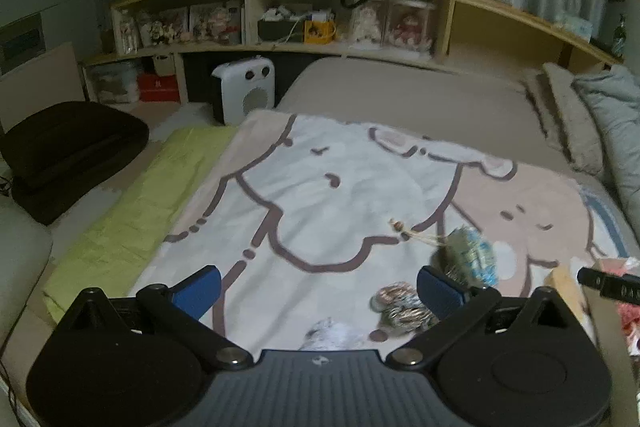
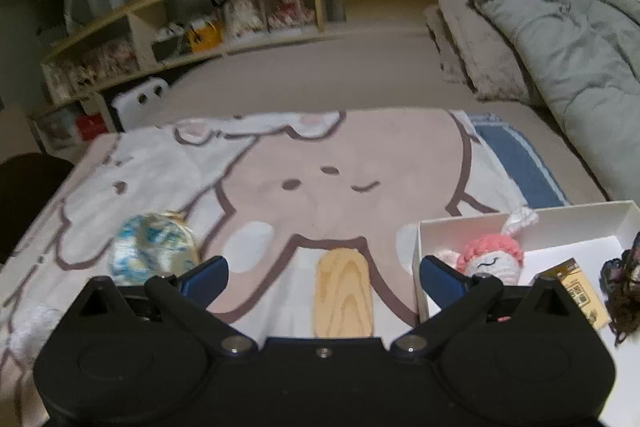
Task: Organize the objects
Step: 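Grasp the white lace roll with the left gripper while the right grasps the wooden oval block, then carry the lace roll and wooden block with both grippers over the white box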
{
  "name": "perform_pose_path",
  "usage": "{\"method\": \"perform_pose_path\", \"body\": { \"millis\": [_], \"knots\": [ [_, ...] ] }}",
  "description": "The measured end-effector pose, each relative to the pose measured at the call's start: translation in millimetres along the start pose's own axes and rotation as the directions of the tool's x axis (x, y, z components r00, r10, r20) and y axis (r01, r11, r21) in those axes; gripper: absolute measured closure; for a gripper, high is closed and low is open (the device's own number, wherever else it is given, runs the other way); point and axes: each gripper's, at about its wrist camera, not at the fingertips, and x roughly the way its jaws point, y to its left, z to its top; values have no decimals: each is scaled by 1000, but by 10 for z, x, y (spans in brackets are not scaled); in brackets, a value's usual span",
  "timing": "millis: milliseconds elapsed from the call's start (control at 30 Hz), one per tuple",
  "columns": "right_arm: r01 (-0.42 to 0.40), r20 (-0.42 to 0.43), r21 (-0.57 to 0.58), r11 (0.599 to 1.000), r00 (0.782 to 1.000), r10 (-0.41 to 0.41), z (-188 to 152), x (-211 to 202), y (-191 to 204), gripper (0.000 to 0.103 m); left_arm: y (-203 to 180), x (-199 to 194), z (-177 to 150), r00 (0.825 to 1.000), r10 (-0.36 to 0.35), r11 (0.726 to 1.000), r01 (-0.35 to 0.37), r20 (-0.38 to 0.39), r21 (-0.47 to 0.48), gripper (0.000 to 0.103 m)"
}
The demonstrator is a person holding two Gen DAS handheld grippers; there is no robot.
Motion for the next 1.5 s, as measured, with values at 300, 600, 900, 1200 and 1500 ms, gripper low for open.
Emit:
{"method": "perform_pose_path", "body": {
  "millis": [300, 600, 900, 1200, 1500],
  "knots": [
    [32, -111, -33, 999, 993, -36, 6, 411, 21, 42, 72, 328, -162, 991, -36, 998, 42, -127, 47, 28],
    [84, -191, -158, 984, 975, -114, -64, 662, 142, 56, 94, 598, -329, 974, -54, 997, 67, -222, 49, 35],
    [87, -240, -218, 972, 961, -140, -132, 647, 292, 57, 92, 771, -436, 956, -79, 995, 91, -284, 31, 47],
    [-54, -272, -249, 967, 962, -16, -335, 269, 460, 58, 8, 900, -540, 942, -88, 994, 104, -325, 30, 56],
    [-63, -255, -218, 974, 967, 6, -427, 126, 446, 58, -54, 789, -504, 950, -70, 996, 82, -304, 28, 63]
  ]
}}
